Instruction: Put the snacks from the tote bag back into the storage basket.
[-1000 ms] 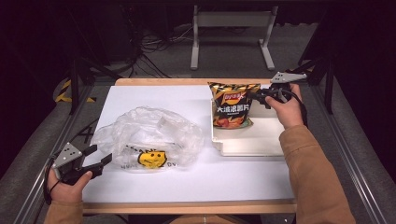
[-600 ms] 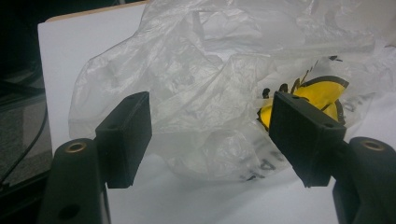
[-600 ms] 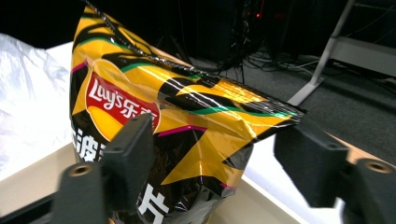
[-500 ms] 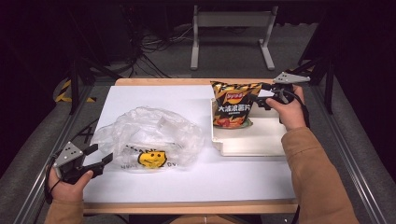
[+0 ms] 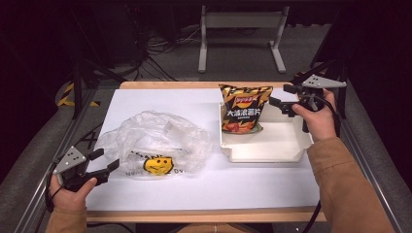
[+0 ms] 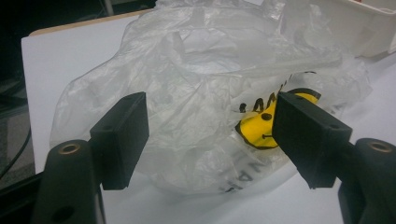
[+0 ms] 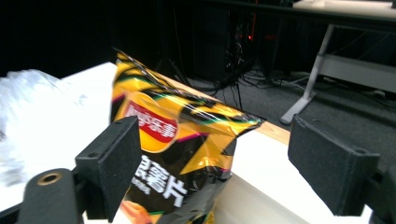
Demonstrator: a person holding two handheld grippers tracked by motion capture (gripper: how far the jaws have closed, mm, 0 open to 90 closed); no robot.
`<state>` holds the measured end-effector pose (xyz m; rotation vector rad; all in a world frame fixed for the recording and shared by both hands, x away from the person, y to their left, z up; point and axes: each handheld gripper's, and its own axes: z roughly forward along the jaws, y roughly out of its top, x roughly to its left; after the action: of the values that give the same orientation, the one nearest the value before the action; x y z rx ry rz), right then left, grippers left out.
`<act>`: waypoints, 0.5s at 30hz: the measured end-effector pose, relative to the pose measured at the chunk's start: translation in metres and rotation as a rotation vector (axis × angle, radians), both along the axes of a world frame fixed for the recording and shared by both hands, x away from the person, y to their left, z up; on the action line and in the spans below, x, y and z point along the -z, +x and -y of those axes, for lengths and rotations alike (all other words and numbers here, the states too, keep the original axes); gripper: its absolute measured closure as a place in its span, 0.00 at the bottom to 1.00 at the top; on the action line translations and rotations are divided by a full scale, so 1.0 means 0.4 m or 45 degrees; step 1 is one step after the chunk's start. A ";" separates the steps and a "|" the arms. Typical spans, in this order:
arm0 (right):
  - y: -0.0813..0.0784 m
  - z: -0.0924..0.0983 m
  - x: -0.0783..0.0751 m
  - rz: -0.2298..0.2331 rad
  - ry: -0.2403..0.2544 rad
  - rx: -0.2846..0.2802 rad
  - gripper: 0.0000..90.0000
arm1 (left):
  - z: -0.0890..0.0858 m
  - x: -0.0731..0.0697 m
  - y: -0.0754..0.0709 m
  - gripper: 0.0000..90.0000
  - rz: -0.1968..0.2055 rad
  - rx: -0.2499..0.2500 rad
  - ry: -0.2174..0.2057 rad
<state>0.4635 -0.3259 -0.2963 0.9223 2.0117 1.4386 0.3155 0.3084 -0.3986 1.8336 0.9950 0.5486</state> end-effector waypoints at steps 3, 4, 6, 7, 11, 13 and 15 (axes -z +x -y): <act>-0.027 0.003 -0.014 0.019 0.022 -0.023 0.19 | 0.003 -0.007 -0.004 0.29 0.001 0.010 -0.008; -0.034 0.003 -0.018 0.024 0.018 -0.027 0.19 | 0.003 -0.009 -0.004 0.29 -0.001 0.012 -0.010; -0.054 0.002 -0.026 0.042 0.024 -0.050 0.19 | 0.004 -0.011 -0.005 0.28 -0.004 0.018 -0.022; -0.065 0.002 -0.031 0.051 0.028 -0.063 0.19 | 0.004 -0.013 -0.006 0.28 -0.007 0.023 -0.024; -0.107 0.006 -0.043 0.076 0.036 -0.112 0.18 | 0.004 -0.016 -0.006 0.27 -0.017 0.043 -0.045; -0.118 0.008 -0.045 0.075 0.021 -0.135 0.18 | 0.004 -0.017 -0.006 0.26 -0.022 0.047 -0.056; -0.141 0.015 -0.040 0.052 0.001 -0.171 0.19 | 0.003 -0.016 -0.008 0.25 -0.020 0.046 -0.060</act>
<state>0.4070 -0.3318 -0.2803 0.7640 2.0767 1.5171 0.3124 0.3072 -0.3921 1.8131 0.9750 0.4856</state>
